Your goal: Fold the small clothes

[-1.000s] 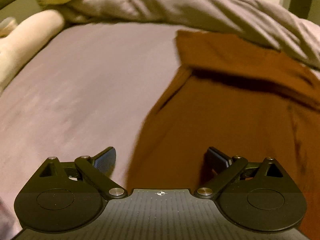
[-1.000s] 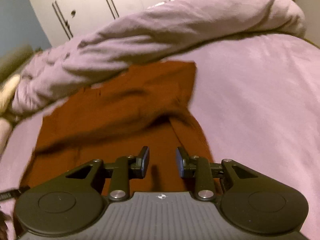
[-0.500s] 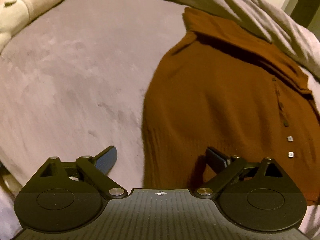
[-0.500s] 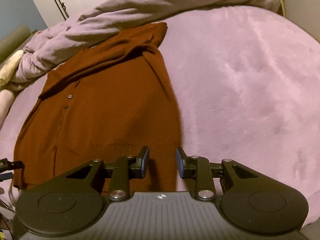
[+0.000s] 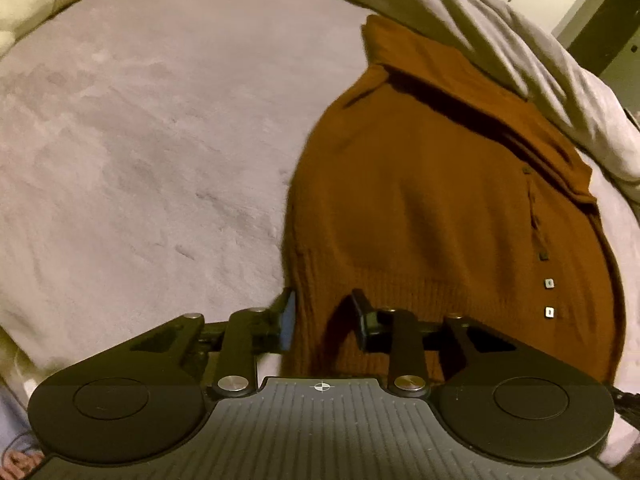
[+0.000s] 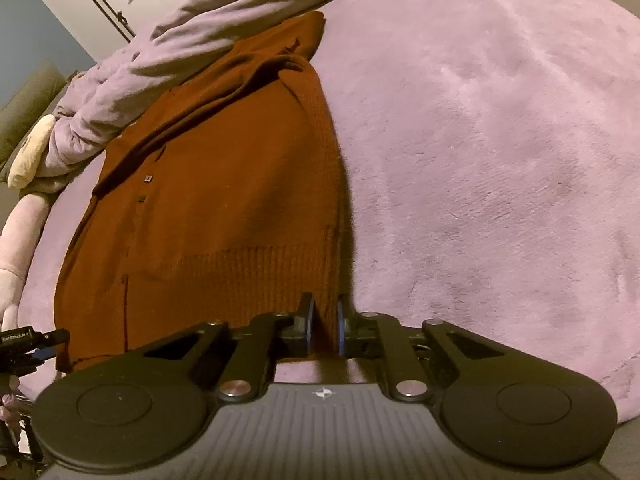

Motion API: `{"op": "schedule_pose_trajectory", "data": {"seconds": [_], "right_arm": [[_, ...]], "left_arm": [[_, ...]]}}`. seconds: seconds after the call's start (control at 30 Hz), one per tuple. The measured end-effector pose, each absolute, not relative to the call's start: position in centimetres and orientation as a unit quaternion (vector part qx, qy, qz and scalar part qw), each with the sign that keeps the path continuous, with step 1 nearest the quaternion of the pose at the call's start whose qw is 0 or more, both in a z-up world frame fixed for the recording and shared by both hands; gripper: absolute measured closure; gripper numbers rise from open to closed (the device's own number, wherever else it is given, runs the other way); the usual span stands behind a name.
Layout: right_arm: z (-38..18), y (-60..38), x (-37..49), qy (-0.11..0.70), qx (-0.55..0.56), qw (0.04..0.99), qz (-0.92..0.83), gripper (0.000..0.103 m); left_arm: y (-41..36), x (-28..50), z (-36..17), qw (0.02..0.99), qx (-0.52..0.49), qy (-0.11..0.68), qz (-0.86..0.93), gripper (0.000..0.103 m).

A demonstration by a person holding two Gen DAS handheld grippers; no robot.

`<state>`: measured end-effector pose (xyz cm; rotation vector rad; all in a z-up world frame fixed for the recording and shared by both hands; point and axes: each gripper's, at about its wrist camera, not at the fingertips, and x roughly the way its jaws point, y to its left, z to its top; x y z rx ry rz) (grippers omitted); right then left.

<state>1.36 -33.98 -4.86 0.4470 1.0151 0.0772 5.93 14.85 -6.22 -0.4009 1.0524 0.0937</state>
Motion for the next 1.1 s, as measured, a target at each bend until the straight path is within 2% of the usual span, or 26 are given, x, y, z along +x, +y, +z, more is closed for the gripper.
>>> {"op": "schedule_pose_trajectory", "data": {"seconds": [0.27,0.33,0.37,0.4,0.53,0.63,0.7,0.73,0.8,0.87,0.97,1.1], "right_arm": [[-5.2,-34.4,1.6,0.494,0.238,0.835,0.050,0.092],[-5.3,-34.6,1.6,0.496,0.254,0.829,0.052,0.092],[-5.4,-34.7,1.6,0.495,0.263,0.827,0.053,0.091],[-5.4,-34.9,1.6,0.494,0.271,0.824,0.054,0.091],[-5.5,-34.8,1.7,0.499,0.265,0.823,0.061,0.089],[-5.7,-34.6,2.0,0.506,0.264,0.818,0.069,0.086],[-5.6,-34.3,2.2,0.507,0.251,0.822,0.071,0.086],[-5.6,-34.1,2.3,0.507,0.242,0.824,0.070,0.086],[-5.5,-33.9,2.5,0.507,0.232,0.827,0.070,0.087],[-5.3,-33.7,2.5,0.505,0.221,0.831,0.070,0.096],[-4.9,-33.9,2.7,0.502,0.225,0.831,0.086,0.097],[-3.0,-34.9,3.3,0.474,0.272,0.830,0.114,0.097]], "left_arm": [[15.1,6.1,-6.4,0.832,-0.210,0.514,0.012,0.067],[14.9,6.1,-6.4,0.831,-0.201,0.518,0.003,0.071],[14.8,6.0,-6.5,0.830,-0.199,0.521,-0.003,0.078],[14.8,6.0,-6.5,0.828,-0.197,0.524,-0.006,0.081],[14.5,6.2,-7.0,0.825,-0.180,0.535,-0.014,0.081],[14.3,6.7,-7.1,0.823,-0.177,0.539,-0.026,0.076],[14.2,7.0,-7.1,0.822,-0.175,0.541,-0.029,0.077],[14.1,7.1,-7.1,0.822,-0.173,0.542,-0.030,0.079],[14.1,7.4,-7.1,0.821,-0.168,0.544,-0.034,0.092],[13.9,7.4,-7.0,0.821,-0.164,0.546,-0.039,0.093],[13.5,7.5,-5.9,0.823,-0.151,0.545,-0.052,0.094],[13.9,8.4,-2.6,0.831,-0.194,0.513,-0.094,0.094]]}}
